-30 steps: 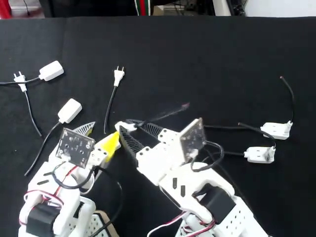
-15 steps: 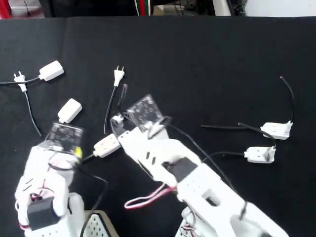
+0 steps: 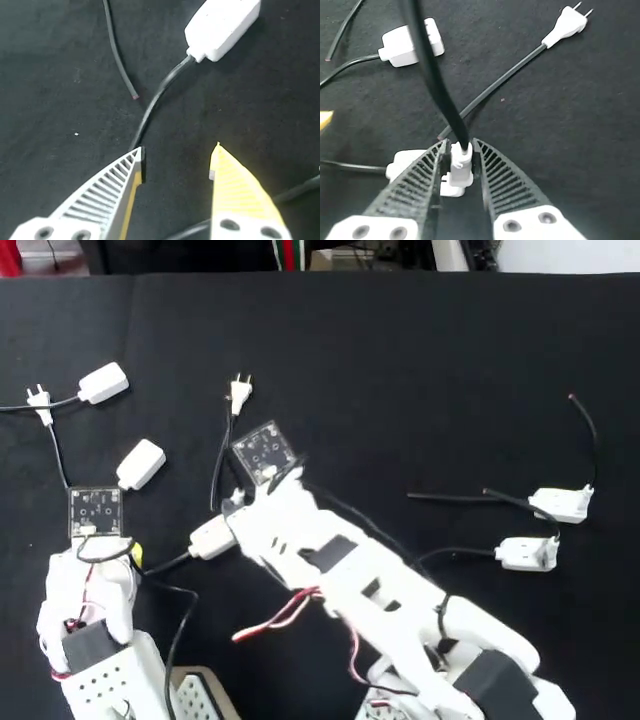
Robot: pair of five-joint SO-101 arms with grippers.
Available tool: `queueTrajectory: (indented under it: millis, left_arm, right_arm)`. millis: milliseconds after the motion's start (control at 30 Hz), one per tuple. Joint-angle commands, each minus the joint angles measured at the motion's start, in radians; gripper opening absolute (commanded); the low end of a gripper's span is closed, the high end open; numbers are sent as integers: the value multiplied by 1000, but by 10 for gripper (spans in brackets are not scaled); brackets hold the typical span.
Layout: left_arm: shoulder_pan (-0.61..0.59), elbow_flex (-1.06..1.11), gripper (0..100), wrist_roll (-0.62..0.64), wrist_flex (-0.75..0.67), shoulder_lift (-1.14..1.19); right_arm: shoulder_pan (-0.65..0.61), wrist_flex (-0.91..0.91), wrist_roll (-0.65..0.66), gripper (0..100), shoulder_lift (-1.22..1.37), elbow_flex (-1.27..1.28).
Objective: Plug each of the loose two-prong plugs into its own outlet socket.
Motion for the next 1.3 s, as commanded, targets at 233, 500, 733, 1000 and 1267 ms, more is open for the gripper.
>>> queueTrajectory:
  millis: [233, 500, 733, 1000, 1267]
  left_arm:
    - [-41, 12, 219, 18, -25, -3]
    - [-35, 13, 219, 15, -25, -3]
    - [-33, 15, 219, 15, -25, -3]
    - [-31, 22, 219, 15, -26, -3]
    - [-31, 31, 220, 14, -46, -3]
  right_arm:
    - [-71, -66, -34, 11, 82, -50]
    - [-63, -29, -32, 11, 170, -127]
    - [-3, 37, -32, 11, 142, -125]
    - [9, 61, -32, 11, 130, -122]
    - [40, 123, -32, 11, 96, -105]
